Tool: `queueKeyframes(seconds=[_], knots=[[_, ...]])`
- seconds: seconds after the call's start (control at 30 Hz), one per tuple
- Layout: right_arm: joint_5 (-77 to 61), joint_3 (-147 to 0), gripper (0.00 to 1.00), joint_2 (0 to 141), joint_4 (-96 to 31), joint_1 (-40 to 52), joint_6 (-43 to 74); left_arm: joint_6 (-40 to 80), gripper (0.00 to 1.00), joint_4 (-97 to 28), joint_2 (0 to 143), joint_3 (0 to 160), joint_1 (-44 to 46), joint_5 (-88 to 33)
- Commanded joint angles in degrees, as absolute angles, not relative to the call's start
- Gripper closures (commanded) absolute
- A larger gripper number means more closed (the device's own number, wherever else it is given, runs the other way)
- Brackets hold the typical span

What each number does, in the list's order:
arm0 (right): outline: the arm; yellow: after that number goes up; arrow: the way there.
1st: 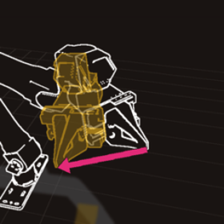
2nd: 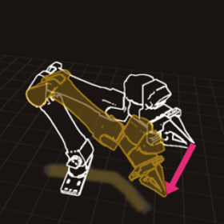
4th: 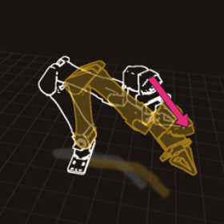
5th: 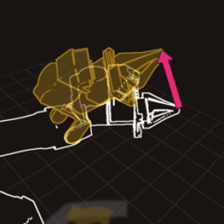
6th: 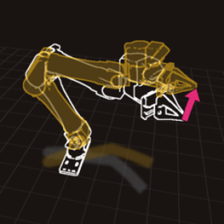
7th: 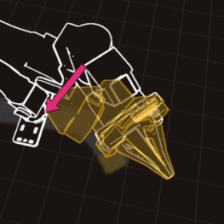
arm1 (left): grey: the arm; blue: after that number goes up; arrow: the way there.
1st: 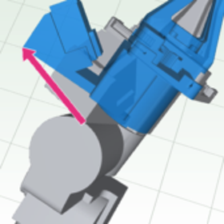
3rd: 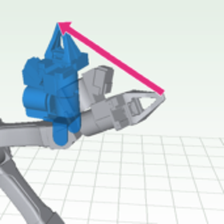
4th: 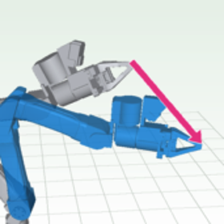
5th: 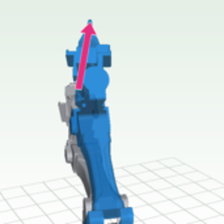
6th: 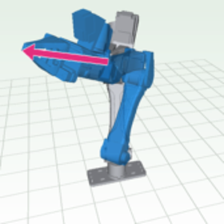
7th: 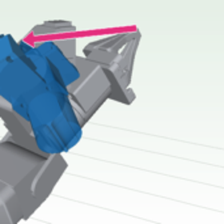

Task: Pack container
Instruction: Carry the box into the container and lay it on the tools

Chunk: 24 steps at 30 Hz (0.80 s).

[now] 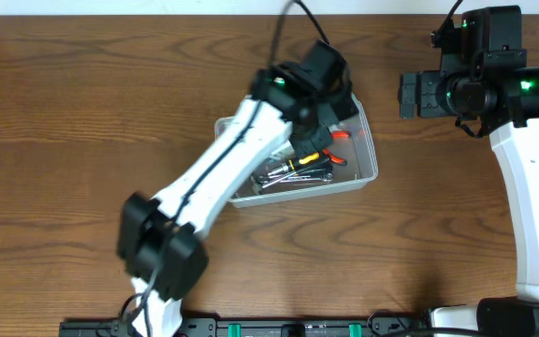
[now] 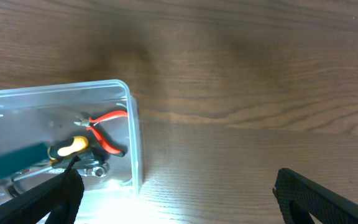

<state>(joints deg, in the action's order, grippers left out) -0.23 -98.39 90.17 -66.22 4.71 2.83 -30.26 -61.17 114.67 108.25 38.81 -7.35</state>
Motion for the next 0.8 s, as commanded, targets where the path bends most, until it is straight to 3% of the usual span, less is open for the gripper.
queueKeyframes(seconds=[0.0, 0.77], knots=[[-0.23, -98.54, 0.01, 90.39, -66.24, 4.58, 3.6, -31.44, 0.94, -61.78, 117.82, 107.83, 39.31, -7.53], [-0.23, -98.54, 0.01, 90.39, -66.24, 4.58, 3.6, -31.46, 0.93, -64.03, 125.73, 107.09, 39.46, -7.55]])
